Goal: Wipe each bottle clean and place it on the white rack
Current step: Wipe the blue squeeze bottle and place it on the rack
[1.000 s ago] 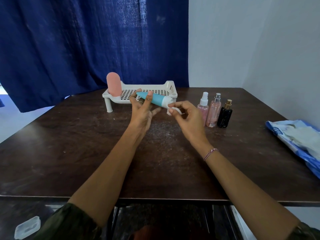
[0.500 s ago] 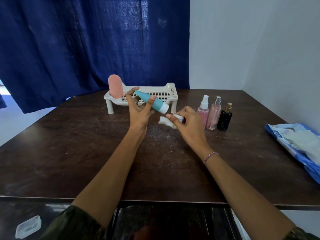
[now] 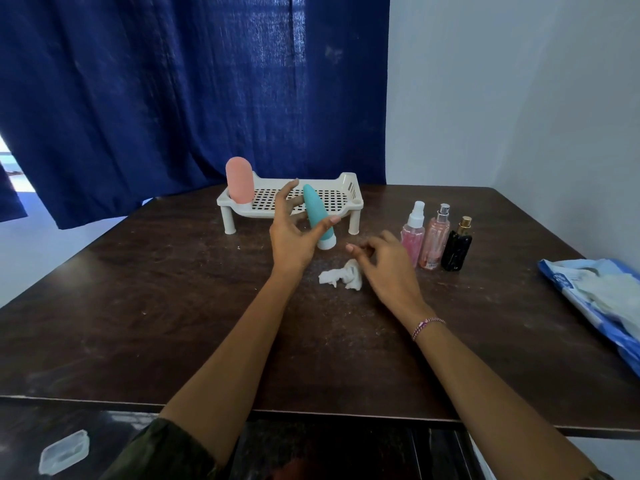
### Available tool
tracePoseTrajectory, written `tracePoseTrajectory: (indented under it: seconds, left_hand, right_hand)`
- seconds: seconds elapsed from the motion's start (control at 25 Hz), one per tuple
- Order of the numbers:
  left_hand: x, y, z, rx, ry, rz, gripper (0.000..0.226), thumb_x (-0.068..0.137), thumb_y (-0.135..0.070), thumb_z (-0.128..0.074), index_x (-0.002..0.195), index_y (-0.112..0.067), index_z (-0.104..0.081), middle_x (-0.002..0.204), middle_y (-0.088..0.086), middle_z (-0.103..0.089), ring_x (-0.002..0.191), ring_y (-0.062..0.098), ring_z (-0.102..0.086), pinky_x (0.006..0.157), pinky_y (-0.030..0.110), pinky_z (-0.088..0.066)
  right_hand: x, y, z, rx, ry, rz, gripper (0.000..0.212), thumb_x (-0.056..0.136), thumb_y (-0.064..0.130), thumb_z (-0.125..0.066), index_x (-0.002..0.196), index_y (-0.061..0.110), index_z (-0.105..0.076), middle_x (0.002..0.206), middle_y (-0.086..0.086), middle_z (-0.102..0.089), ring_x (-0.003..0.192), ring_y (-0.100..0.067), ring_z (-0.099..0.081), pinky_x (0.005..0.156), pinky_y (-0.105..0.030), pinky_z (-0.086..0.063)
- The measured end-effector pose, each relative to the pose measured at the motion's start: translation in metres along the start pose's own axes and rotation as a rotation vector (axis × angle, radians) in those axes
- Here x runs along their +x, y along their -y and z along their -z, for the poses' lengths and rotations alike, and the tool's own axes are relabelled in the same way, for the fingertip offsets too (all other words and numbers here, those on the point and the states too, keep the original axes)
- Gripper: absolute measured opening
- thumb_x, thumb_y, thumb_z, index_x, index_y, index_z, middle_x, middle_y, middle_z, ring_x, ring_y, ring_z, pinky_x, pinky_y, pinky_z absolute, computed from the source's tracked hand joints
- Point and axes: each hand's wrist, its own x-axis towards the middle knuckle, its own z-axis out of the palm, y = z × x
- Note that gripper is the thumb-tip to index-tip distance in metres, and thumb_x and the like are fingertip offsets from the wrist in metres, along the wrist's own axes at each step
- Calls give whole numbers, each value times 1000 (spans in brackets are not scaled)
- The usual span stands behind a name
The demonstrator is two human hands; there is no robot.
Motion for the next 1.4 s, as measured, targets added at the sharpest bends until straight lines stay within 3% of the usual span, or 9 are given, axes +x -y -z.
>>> tracePoseTrajectory:
  seconds: [0.12, 0.24, 0.48, 0.68, 0.8, 1.04, 1.16, 1.32, 1.4]
  left_hand:
    - [0, 0, -1, 77, -16, 17, 70, 62, -25, -86, 120, -23, -48, 124, -1, -56, 118, 15, -54, 98, 39, -49]
    - [-3, 0, -5, 151, 26, -12, 63, 59, -28, -87, 112, -23, -52, 111, -10, -58, 111, 12, -57, 96, 38, -51]
    - [-6, 0, -10, 157, 87, -29, 59, 58, -26, -87, 106, -25, -54, 112, -6, -62, 106, 12, -61, 91, 35, -54]
    - [-7, -4, -8, 77, 54, 30, 49, 61, -21, -86, 102, -19, -59, 105, -5, -65, 97, 11, -65, 79, 26, -57]
    - [-6, -8, -6, 8, 33, 72, 39, 66, -13, -82, 100, -17, -63, 101, -5, -67, 92, 9, -67, 74, 21, -56]
    - [-3, -15, 2, -33, -112, 155, 32, 69, -12, -81, 99, -10, -70, 96, 0, -71, 88, 6, -68, 77, 27, -58]
    - [10, -17, 12, -29, -229, 146, 26, 69, -17, -81, 93, -15, -71, 96, -2, -72, 91, 9, -68, 79, 30, -58]
    - [34, -23, 26, 30, -363, 134, 24, 73, -18, -78, 95, -12, -71, 99, -2, -70, 92, 6, -65, 81, 17, -54]
    - [47, -19, 31, 74, -412, 124, 19, 73, -20, -78, 90, -16, -70, 99, -1, -69, 94, 9, -64, 85, 22, -53]
  right_hand:
    - [-1, 6, 2, 96, -84, 93, 16, 88, 24, -61, 100, 14, -64, 94, 6, -50, 77, 1, -50, 71, -11, -42]
    - [-3, 9, 0, 205, -122, 161, 19, 86, 15, -65, 105, 13, -61, 96, 4, -54, 81, 0, -54, 74, -11, -46]
    - [-2, 8, -5, 299, -123, 121, 27, 82, 14, -69, 108, 11, -60, 97, 1, -62, 83, -3, -59, 72, -10, -47]
    - [-3, 10, -3, 396, -140, 82, 26, 79, 8, -70, 104, 14, -63, 89, 9, -63, 83, 1, -60, 73, -8, -47]
    - [-1, 8, -4, 423, -150, -9, 30, 80, 11, -70, 109, 11, -64, 96, 7, -67, 88, 3, -62, 77, -12, -50]
    - [21, 24, -5, 407, -161, -126, 30, 80, 15, -70, 110, 11, -66, 106, -2, -69, 97, -7, -63, 87, -27, -52]
    - [43, 46, -13, 418, -153, -120, 29, 79, 13, -71, 107, 9, -68, 104, -3, -70, 92, -6, -63, 86, -23, -52]
    - [77, 70, -32, 439, -116, -102, 28, 80, 11, -70, 108, 6, -68, 105, -5, -70, 90, -4, -62, 82, -14, -50]
    - [92, 77, -45, 442, -99, -91, 28, 81, 11, -69, 108, 5, -67, 104, -6, -70, 91, -7, -64, 81, -12, -49]
